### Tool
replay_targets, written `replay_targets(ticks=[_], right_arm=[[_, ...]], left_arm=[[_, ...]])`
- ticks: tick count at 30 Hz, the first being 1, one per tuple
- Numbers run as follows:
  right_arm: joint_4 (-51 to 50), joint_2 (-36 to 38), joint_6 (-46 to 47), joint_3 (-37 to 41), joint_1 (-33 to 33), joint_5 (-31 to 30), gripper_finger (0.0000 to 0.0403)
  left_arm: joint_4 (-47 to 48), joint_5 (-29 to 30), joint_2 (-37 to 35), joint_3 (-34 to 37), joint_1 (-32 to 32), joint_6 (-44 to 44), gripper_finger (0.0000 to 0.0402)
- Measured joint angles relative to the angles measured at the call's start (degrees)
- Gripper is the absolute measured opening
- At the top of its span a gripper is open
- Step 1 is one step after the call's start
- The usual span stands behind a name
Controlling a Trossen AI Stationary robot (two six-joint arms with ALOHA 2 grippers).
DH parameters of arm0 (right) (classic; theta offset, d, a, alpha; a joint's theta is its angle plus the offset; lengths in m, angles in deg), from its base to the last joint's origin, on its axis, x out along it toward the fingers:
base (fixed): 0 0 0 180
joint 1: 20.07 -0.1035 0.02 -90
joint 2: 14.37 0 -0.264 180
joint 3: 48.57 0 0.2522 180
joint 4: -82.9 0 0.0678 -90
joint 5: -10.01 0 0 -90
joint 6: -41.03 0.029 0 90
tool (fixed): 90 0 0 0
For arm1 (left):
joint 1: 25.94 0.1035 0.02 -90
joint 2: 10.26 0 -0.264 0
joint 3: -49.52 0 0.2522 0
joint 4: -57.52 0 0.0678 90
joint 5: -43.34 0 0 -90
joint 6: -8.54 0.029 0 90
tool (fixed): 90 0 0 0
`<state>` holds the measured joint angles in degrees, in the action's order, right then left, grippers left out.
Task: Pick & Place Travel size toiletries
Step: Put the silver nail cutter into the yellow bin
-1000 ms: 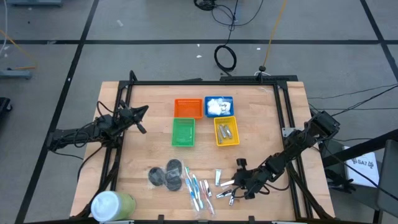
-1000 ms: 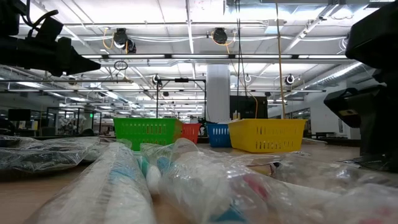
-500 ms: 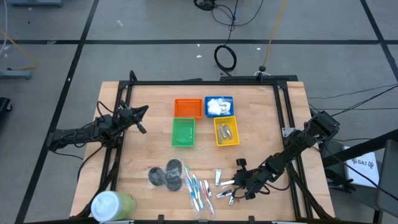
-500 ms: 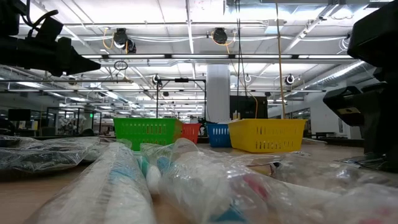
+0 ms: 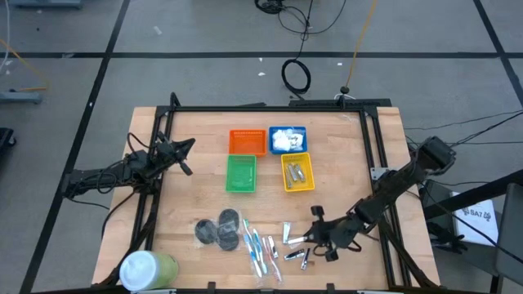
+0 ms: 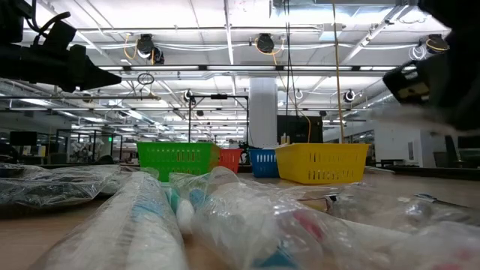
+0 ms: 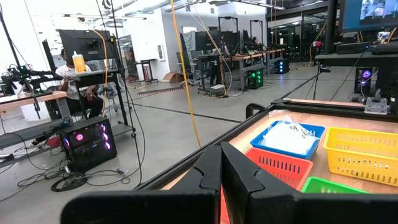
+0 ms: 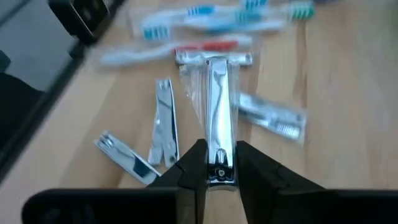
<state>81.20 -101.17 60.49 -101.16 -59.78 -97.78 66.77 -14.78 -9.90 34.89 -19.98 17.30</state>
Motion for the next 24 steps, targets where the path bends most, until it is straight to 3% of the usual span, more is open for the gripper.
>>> replay_targets(ticks=[9,17,24], right_arm=[[0.0,6.5,-2.8,0.0,2.0,-0.1,0.0056],[-0.3,10.8,-1.8,-0.1,8.1,-0.3,0.0057],[-3.6,13.0,2.5,-0.1,16.0,-6.1,0.0057]], left_arm=[[0.0,0.0,0.0,0.0,0.0,0.0,0.0001],[0.0,0.0,0.0,0.0,0.0,0.0,0.0001],[0.0,0.0,0.0,0.0,0.0,0.0,0.0001]])
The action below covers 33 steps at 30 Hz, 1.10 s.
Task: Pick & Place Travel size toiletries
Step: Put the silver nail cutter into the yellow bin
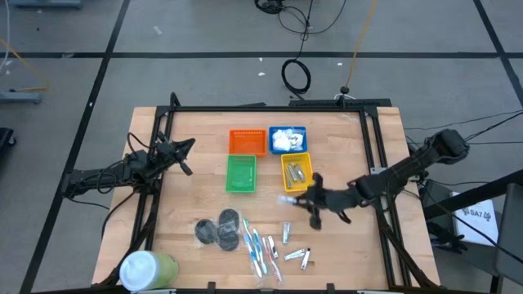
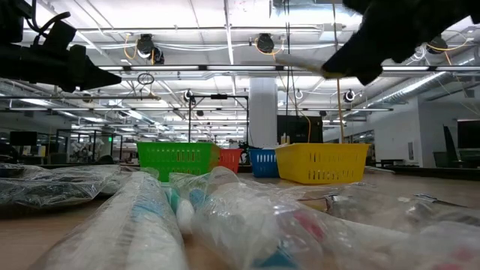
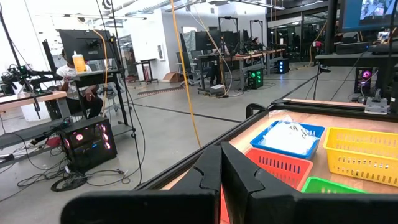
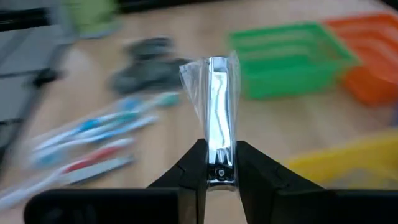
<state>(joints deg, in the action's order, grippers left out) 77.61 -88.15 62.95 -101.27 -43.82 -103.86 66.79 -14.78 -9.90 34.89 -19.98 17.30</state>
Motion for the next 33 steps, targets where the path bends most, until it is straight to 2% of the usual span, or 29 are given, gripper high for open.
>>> replay_targets(ticks=[6,9,12,21,28,33], right_arm=[[-10.5,0.3,6.5,0.0,7.7,-6.1,0.0057],[-14.4,0.3,8.0,0.0,10.7,-6.1,0.0059],[-13.7,0.3,8.5,1.4,12.7,-6.1,0.0063],[-13.0,0.3,9.1,3.8,14.1,-6.0,0.0065],[-13.0,0.3,9.3,3.9,14.0,-5.9,0.0089],[-13.0,0.3,12.6,3.9,14.0,-6.0,0.0109]], left_arm=[[0.0,0.0,0.0,0.0,0.0,0.0,0.0001],[0.0,0.0,0.0,0.0,0.0,0.0,0.0001],[0.0,0.0,0.0,0.0,0.0,0.0,0.0001],[0.0,0.0,0.0,0.0,0.0,0.0,0.0001],[0.0,0.0,0.0,0.0,0.0,0.0,0.0001],[0.0,0.0,0.0,0.0,0.0,0.0,0.0001]])
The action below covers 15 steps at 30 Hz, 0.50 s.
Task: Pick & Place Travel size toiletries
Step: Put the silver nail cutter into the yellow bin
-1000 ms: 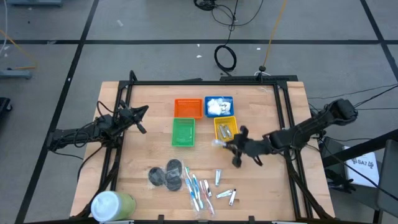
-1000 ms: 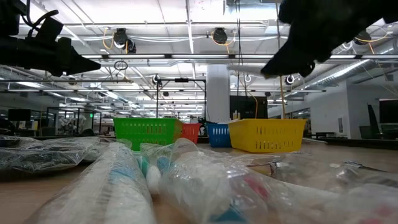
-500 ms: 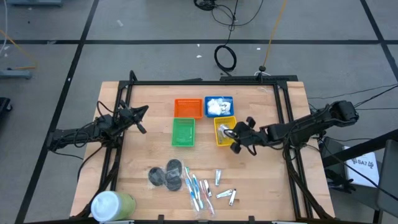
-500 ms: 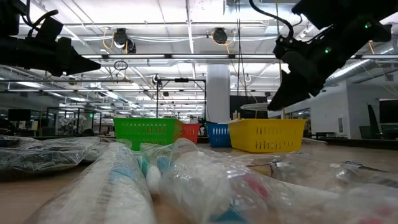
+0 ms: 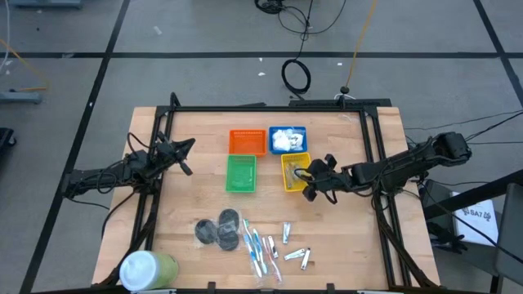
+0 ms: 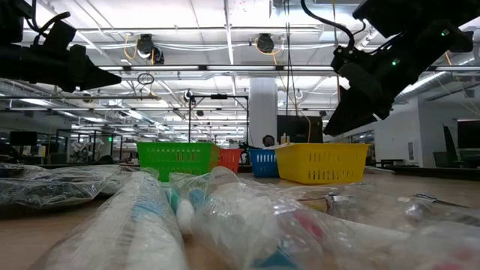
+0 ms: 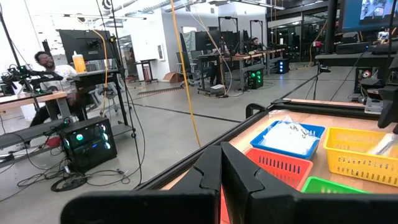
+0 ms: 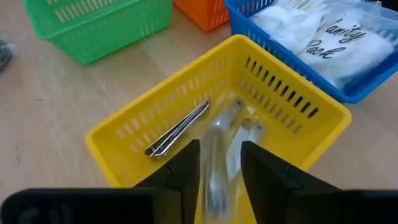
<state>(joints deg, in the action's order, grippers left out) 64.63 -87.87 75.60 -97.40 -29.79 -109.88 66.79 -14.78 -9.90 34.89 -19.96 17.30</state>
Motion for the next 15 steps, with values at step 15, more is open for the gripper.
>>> replay_targets(ticks=[15], right_arm=[[17.3,0.0,-16.1,0.0,-4.5,16.4,0.0124]], left_arm=[[0.0,0.0,0.0,0.0,0.0,0.0,0.0001]])
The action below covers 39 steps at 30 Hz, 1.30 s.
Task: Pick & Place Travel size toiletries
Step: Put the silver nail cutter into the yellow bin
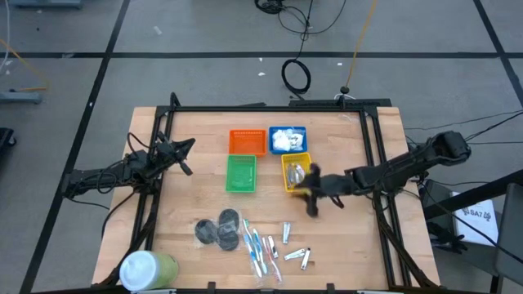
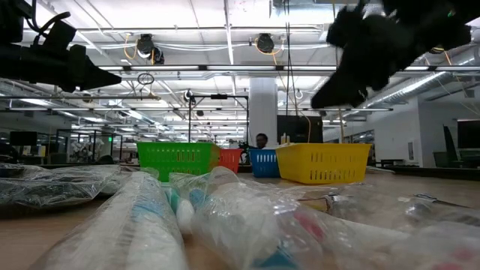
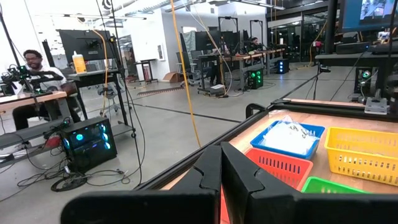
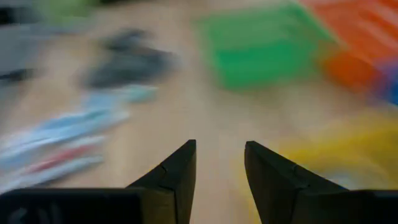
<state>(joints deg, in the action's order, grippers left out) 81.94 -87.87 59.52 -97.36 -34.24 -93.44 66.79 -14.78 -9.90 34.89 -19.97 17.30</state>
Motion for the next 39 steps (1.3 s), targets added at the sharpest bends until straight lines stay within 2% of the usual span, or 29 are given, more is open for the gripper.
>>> replay_targets(ticks=[2,4,8,12,18,22,29,34,39], right_arm=[[5.5,0.0,-5.8,0.0,-3.6,5.5,0.0124],[9.5,0.0,-9.1,-0.1,-8.4,7.6,0.0128],[11.1,-0.3,-10.4,-3.2,-17.7,3.2,0.0149],[10.8,-3.9,-10.9,-8.6,-25.1,-1.0,0.0194],[9.9,-14.1,-13.4,-16.7,-29.9,-1.5,0.0259],[3.1,-18.6,-11.9,-20.4,-31.3,-2.0,0.0268],[-17.3,-23.6,-4.1,-26.4,-33.7,-3.2,0.0253],[-28.0,-25.5,0.4,-26.9,-34.8,-2.9,0.0253],[-32.7,-25.9,-0.1,-26.9,-35.4,-2.8,0.0253]], left_arm=[[0.0,0.0,0.0,0.0,0.0,0.0,0.0001],[0.0,0.0,0.0,0.0,0.0,0.0,0.0001],[0.0,0.0,0.0,0.0,0.0,0.0,0.0001],[0.0,0.0,0.0,0.0,0.0,0.0,0.0001],[0.0,0.0,0.0,0.0,0.0,0.0,0.0001],[0.0,0.0,0.0,0.0,0.0,0.0,0.0001],[0.0,0.0,0.0,0.0,0.0,0.0,0.0001],[0.0,0.0,0.0,0.0,0.0,0.0,0.0001],[0.0,0.0,0.0,0.0,0.0,0.0,0.0001]])
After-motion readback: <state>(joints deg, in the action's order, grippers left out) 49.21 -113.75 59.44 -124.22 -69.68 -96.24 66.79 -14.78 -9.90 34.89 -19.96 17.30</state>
